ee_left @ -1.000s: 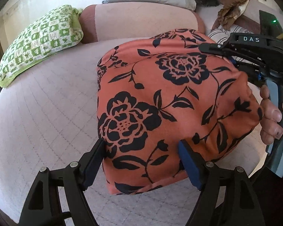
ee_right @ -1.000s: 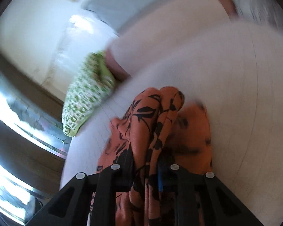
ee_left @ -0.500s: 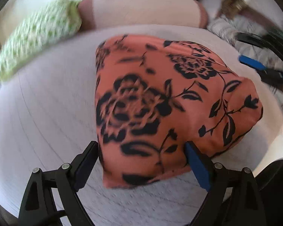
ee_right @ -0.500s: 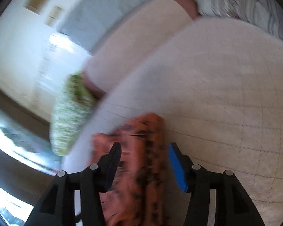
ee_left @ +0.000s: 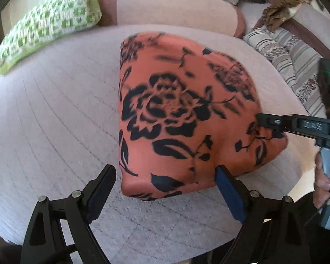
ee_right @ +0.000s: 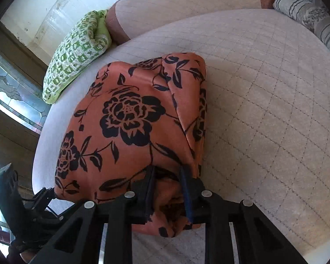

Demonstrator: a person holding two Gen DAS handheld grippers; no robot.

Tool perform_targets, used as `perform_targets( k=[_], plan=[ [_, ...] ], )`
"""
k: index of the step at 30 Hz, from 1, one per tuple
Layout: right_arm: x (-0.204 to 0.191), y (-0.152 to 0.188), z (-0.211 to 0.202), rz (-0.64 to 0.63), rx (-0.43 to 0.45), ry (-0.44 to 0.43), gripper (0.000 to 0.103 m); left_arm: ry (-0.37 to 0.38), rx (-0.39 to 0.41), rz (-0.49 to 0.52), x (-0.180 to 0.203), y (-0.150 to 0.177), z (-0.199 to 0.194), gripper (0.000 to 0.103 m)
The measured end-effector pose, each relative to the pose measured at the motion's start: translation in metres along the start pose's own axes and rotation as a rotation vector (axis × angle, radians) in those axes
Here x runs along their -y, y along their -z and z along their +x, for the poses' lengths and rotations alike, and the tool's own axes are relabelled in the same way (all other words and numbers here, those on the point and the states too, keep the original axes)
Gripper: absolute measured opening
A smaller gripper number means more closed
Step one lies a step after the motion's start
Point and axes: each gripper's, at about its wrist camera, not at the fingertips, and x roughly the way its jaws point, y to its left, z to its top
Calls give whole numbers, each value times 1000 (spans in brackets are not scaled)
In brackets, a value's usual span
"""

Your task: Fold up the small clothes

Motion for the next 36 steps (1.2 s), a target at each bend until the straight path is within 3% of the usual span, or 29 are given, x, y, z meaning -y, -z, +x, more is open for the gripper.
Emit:
perform_targets(
  k=[2,5,10,15,26,32,36],
  plan=[
    [-1,-6,-3,22,7,-32,25,15,55,27,6,-2,-22,91],
    [12,-18,-25,92,61,-191,29,-24,166,67,11,-13,-52,91],
    [11,-39,-36,146,173,-295,29,-161,163,84,2,-39,-34,91],
    [-10,-65,-8,205,172,-295,29,-209,125,84,-13,-38,-10,91],
    [-23,-116,94,289,-37,-129,28,-165,128,94,-20,-36,3,92],
    [-30,-117,83,255,-4,-115,28,-141,135,73,-26,-36,5,92],
    [-50,-118,62,195,50,-234,29,-128,142,59,-27,-34,7,92]
  ],
)
